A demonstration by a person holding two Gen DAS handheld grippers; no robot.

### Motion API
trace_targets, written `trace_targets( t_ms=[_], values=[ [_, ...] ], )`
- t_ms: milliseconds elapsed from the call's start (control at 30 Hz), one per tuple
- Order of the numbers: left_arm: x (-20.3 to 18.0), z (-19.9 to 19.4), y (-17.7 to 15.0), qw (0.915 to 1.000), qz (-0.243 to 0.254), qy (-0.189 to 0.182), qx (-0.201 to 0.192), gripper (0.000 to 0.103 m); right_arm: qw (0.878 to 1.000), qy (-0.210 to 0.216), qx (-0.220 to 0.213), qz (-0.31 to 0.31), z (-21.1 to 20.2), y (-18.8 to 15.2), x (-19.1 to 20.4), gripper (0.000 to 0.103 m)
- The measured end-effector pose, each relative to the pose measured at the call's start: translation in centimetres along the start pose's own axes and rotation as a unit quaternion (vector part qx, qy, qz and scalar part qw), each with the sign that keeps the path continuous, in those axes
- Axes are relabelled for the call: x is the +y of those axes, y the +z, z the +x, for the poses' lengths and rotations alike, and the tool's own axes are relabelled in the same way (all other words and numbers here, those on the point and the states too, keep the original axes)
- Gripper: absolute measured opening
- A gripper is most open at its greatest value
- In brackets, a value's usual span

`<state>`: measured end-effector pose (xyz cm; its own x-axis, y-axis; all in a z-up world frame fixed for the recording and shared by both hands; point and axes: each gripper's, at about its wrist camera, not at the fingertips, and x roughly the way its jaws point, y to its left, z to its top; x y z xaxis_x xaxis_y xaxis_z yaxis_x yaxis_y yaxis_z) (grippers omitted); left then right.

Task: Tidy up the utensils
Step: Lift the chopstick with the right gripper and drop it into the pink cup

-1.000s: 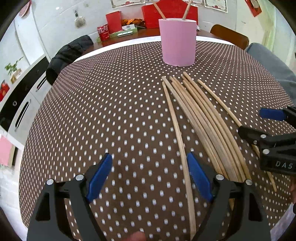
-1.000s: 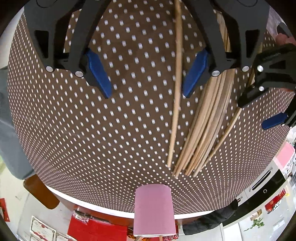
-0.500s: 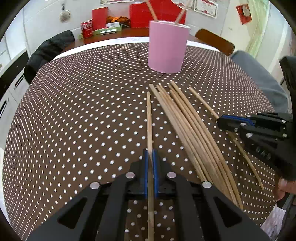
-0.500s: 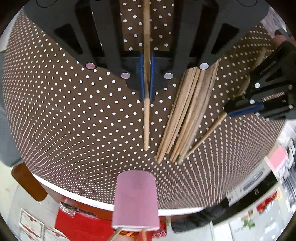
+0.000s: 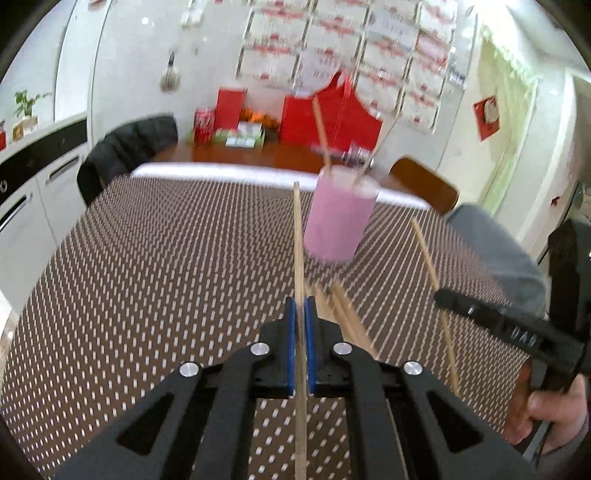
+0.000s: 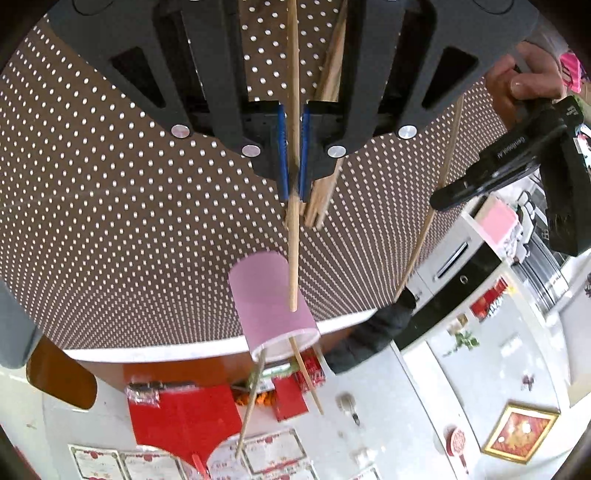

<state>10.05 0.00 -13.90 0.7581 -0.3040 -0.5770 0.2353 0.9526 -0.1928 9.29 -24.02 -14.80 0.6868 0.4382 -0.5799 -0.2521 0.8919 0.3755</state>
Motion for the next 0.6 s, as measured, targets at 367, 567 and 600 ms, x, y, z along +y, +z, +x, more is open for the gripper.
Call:
trace_targets(
  t_ms=[367, 567, 600],
  values=[
    [-2.2, -1.2, 5.5, 0.9938, 0.023, -0.022, -0.107, 0.005, 0.997, 0.016, -0.072, -0.023, -2.0, 4.5, 2.1, 0.006],
    [-3.2, -1.0, 10.5, 0.9834, 0.022, -0.049, -0.173, 0.005, 0.99, 0.011, -0.139, -0.036, -3.1, 8.9, 3.1, 0.006],
    [-3.3, -0.9, 11.5, 0.9803, 0.018, -0.06, -0.188, 0.005, 0.988, 0.011, -0.15, -0.036, -3.2, 9.7, 3.1, 0.006]
  ],
)
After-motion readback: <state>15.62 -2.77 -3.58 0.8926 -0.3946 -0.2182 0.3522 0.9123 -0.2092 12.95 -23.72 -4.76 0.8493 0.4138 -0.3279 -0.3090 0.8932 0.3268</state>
